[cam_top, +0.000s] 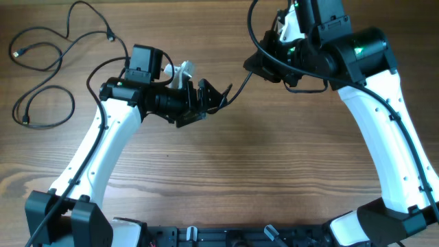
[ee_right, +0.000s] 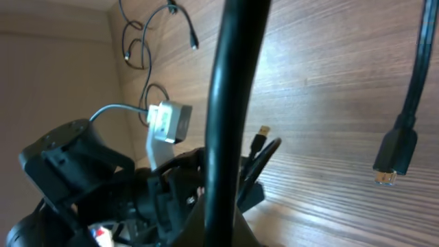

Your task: Untangle cables

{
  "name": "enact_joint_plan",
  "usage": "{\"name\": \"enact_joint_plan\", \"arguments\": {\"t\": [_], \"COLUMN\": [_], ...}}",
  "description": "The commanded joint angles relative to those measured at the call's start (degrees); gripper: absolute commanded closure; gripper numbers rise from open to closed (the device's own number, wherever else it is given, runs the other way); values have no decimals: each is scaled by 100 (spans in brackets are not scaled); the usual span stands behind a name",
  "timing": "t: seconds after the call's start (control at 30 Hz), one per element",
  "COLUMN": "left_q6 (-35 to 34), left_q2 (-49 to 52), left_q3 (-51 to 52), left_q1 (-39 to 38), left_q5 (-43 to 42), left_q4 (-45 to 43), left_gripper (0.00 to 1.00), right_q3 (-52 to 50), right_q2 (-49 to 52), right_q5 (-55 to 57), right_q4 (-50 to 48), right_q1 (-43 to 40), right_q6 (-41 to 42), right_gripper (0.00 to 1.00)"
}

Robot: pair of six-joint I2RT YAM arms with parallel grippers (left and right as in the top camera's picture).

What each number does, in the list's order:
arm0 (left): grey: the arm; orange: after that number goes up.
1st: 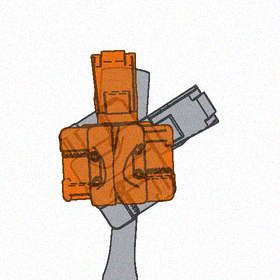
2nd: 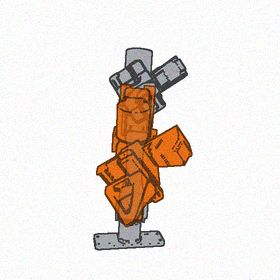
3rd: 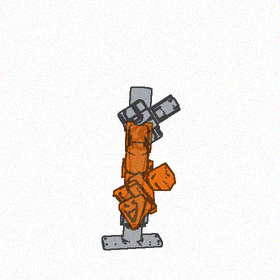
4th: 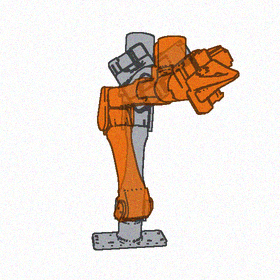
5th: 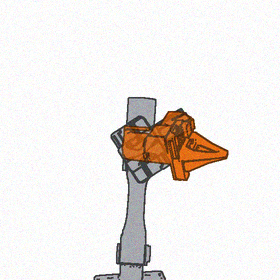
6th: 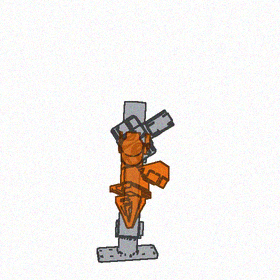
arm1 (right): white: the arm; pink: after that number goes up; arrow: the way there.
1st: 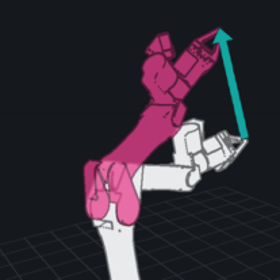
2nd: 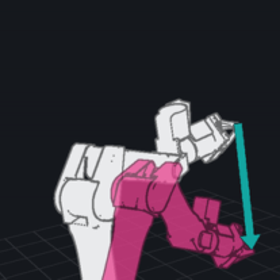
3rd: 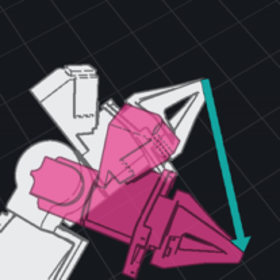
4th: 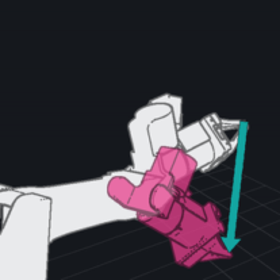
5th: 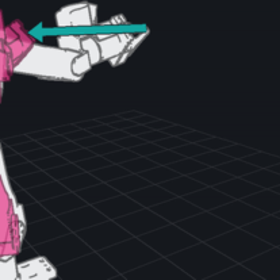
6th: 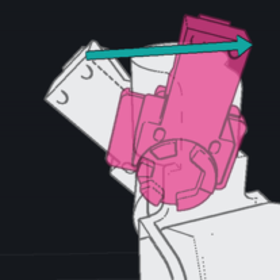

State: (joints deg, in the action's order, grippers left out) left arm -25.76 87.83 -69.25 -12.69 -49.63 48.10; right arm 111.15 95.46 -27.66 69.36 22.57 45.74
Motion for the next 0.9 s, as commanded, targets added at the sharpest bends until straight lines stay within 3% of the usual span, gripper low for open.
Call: {"name": "enact_joint_plan", "arguments": {"t": [0.0,0.07,0.37,0.67,0.8,0.87], "left_q6": [7,175,81,-48,-623,-852], "left_q2": [-83,-83,-81,-81,-81,-81], "left_q3": [-7,-7,-7,-7,-7,-7], "left_q1": [-109,-188,-372,-372,-367,-354], "left_q5": [284,289,2883,4380,5228,5311], "left_q4": [28,42,586,1027,1217,1209], "left_gripper": [5,5,13,18,18,17], "right_q3": [48,48,48,48,48,48], "right_q2": [-4,-4,-7,-7,-11,-11], "right_q5": [-501,-597,-848,-826,-728,17], "right_q4": [-39,-39,-33,-232,-417,-343], "right_q1": [15,15,15,9,-39,-70], "right_q6": [-129,-192,-210,-227,-229,-221], "right_gripper": [96,96,96,96,96,96]}}
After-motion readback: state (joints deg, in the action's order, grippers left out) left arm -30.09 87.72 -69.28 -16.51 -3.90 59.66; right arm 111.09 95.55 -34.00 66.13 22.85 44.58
